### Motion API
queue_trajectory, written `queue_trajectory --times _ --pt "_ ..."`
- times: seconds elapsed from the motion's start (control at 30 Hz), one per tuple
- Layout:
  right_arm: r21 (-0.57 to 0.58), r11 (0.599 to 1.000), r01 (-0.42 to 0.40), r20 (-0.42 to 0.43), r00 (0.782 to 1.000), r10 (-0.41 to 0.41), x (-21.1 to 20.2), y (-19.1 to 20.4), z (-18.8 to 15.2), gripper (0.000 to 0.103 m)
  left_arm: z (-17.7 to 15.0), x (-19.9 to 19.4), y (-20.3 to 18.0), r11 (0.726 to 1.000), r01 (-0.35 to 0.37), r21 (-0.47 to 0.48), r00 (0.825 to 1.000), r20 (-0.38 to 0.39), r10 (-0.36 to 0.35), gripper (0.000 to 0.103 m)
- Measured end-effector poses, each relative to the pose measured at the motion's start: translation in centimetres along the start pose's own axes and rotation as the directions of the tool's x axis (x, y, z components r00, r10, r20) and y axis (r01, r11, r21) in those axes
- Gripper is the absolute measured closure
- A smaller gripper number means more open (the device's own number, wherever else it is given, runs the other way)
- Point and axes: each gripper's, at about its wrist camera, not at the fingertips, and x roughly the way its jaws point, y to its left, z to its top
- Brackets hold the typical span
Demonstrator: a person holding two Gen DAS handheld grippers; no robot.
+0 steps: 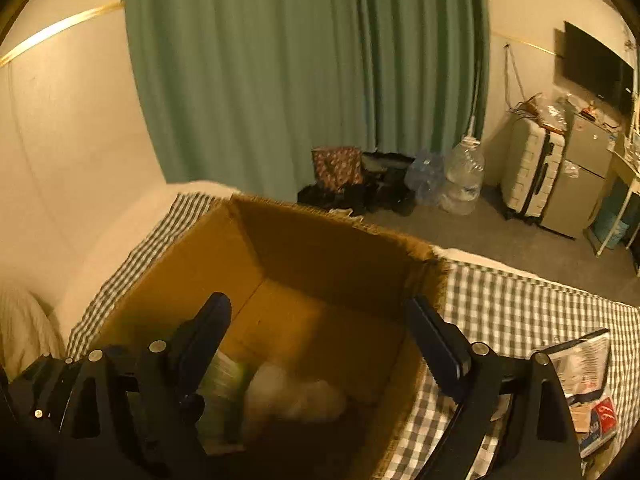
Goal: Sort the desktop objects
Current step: 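Lower both items into the cardboard box and open both tools, then move both tools back over the cluttered bedspread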
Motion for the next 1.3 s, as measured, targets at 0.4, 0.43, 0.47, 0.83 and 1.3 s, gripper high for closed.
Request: queue_trajectory --times 0.4,0.43,0.47,0.83,1.3 --pt "0.117 0.988 0.098 0.095 0.989 -0.109 -7.1 -5.7 -0.1 0.013 1.4 -3.3 -2.9 0.998 0.003 0.069 0.995 0.095 -0.01 0.006" --pt "0.128 0.986 0.107 0.103 0.987 -0.12 -8.1 -6.2 -0.1 0.013 1.4 -3.6 -3.1 0.998 0.005 0.07 0.995 0.104 -0.012 0.006" --pt "0.136 0.984 0.113 0.11 0.986 -0.128 -8.7 -6.5 -0.1 0.013 1.5 -4.0 -3.3 0.997 0.008 0.071 0.994 0.113 -0.016 0.006" --pt "0.168 0.966 0.195 0.185 0.956 -0.225 -18.3 -10.5 -0.8 0.013 2.1 -9.0 -5.9 0.995 0.063 0.084 0.973 0.216 -0.08 0.0" --pt "0.256 0.926 0.276 0.238 0.911 -0.337 -28.5 -15.8 -2.6 0.009 2.3 -15.6 -13.9 0.978 0.108 0.178 0.935 0.316 -0.161 0.0"
